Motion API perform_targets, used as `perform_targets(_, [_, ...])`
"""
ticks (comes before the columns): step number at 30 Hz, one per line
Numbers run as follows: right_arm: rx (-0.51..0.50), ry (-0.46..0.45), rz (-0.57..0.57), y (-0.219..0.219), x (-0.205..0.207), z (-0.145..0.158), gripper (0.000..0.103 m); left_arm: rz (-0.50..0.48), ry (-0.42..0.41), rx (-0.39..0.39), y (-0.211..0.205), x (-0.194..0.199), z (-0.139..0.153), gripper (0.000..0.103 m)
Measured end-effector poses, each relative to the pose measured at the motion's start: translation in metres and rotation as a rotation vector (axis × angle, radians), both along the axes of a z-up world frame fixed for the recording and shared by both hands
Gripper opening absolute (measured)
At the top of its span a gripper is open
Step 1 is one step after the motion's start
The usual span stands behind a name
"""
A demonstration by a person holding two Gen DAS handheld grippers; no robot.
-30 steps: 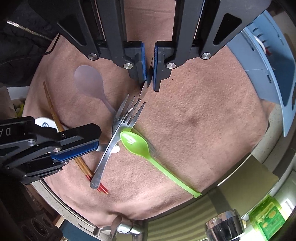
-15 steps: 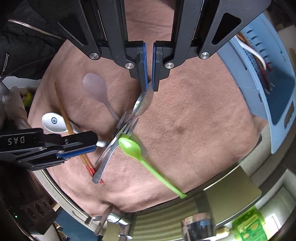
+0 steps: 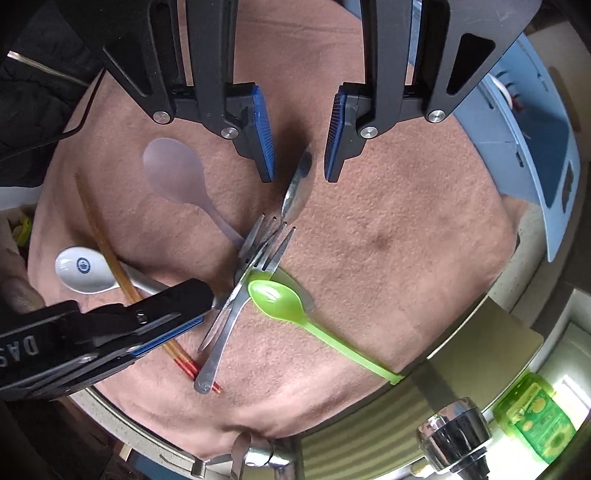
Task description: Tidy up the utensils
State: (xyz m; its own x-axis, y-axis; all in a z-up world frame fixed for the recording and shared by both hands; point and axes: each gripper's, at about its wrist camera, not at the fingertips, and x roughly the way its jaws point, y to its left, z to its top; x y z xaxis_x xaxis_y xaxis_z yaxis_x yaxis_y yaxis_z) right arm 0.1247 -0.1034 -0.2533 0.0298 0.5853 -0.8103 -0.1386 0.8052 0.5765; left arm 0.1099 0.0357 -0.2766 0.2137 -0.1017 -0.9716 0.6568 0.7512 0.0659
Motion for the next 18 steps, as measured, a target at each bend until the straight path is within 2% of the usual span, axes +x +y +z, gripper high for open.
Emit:
perform_targets(1, [-0.001,-0.001,0.003,0.001,-0.001,0.000,0.018,0.011,-0.001,0.004,0.000,0.003,-0.003,0.008])
perform_targets(2, [-0.001,-0.002,0.006,0.002,-0.002,0.000,0.018,0.028,0.016,-0.005,0.002,0.006,-0.005,0.006])
perform_targets(14, [0.010,0.000,-0.007,-0.002,-0.004,-0.002,0.018,0.028,0.046,-0.098,0.006,0.008,0.029,0.002])
perform_targets(18, [0.011,-0.010,-0.006,-0.004,-0.004,-0.001,0.018,0.032,0.036,-0.104,0.007,0.007,0.043,0.002])
